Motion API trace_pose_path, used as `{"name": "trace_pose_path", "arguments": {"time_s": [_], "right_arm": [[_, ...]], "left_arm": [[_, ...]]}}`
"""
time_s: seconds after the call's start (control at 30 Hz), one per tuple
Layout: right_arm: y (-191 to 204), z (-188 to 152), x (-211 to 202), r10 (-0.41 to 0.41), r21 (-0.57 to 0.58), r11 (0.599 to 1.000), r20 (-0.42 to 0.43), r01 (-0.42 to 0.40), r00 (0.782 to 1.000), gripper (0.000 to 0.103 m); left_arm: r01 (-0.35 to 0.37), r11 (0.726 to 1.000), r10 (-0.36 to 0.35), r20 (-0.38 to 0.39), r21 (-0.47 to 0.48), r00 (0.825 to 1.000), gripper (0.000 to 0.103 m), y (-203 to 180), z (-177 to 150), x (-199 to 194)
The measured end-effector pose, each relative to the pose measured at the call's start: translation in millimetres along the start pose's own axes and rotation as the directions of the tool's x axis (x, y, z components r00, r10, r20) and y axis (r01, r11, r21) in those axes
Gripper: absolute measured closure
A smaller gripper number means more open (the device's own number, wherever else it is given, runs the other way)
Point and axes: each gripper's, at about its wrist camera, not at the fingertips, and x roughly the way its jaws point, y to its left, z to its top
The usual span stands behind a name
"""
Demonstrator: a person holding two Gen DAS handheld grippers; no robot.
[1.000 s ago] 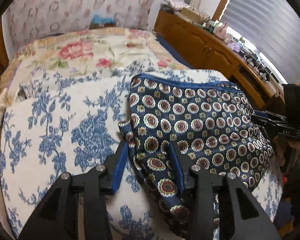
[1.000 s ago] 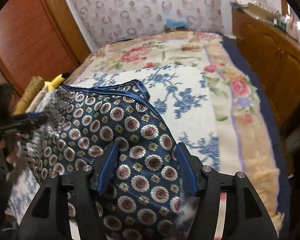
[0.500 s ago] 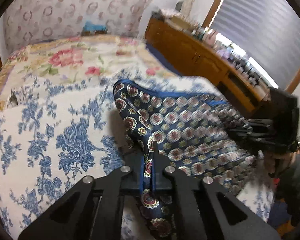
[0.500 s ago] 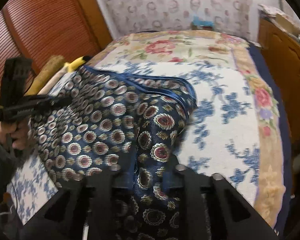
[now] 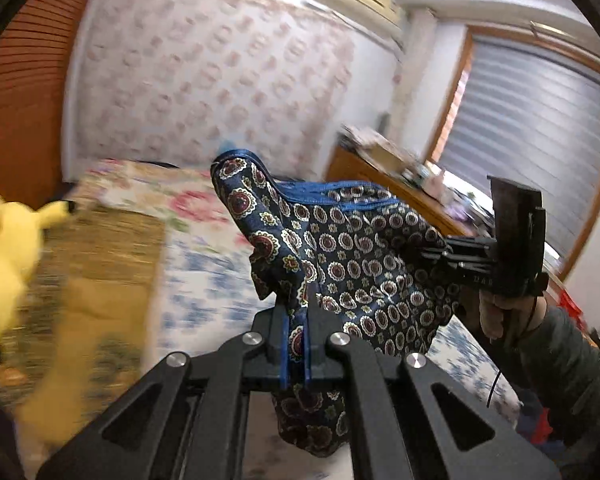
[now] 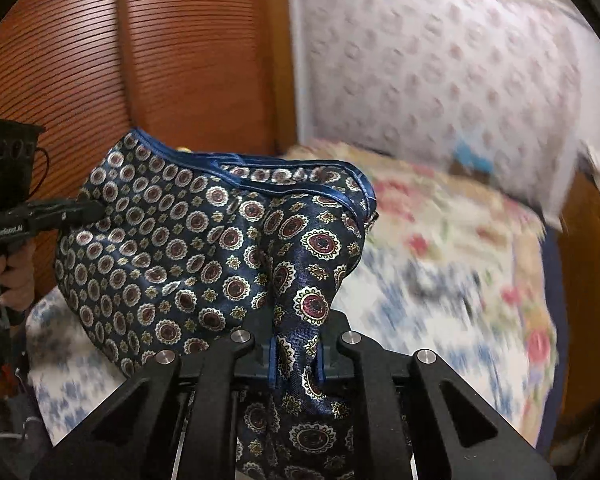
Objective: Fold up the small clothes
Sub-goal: 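Lift the folded robe with both grippers and carry it toward the yellow plush, then lower the folded robe beside the yellow plush and open both grippers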
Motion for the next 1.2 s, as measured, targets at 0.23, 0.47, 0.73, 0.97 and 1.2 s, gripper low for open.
{"name": "trace_pose_path", "arguments": {"time_s": [0.23,0.47,0.73,0.97,1.2], "right_arm": [[75,97,86,0.123,-0.218,0.968,-0.003,-0.121,0.992,0.093],[154,152,207,0.189,-0.415,0.883,-0.114,-0.220,0.975,0.093],[171,158,289,0.167,-0.346,0.917,-0.112,-0.196,0.979,0.065],[147,173,250,0.088,-0.207,0.976,0.090,-0.068,0.992,0.047],[152,148,260,0.178,-0.170,0.968,-0.053,-0.185,0.983,0.047]], "left_arm": [[-0.140,0.983,0.148,0.065,-0.116,0.987,0.102,77,-16,-57],[-0.256,0.935,0.262,-0.010,-0.246,0.965,0.102,151,-59,-38],[-0.328,0.907,0.326,-0.052,-0.264,0.944,0.097,158,-87,-20],[-0.352,0.909,0.365,0.020,-0.222,0.931,0.069,152,-78,-48],[-0.397,0.910,0.407,0.066,-0.118,0.911,0.050,131,-60,-53]]}}
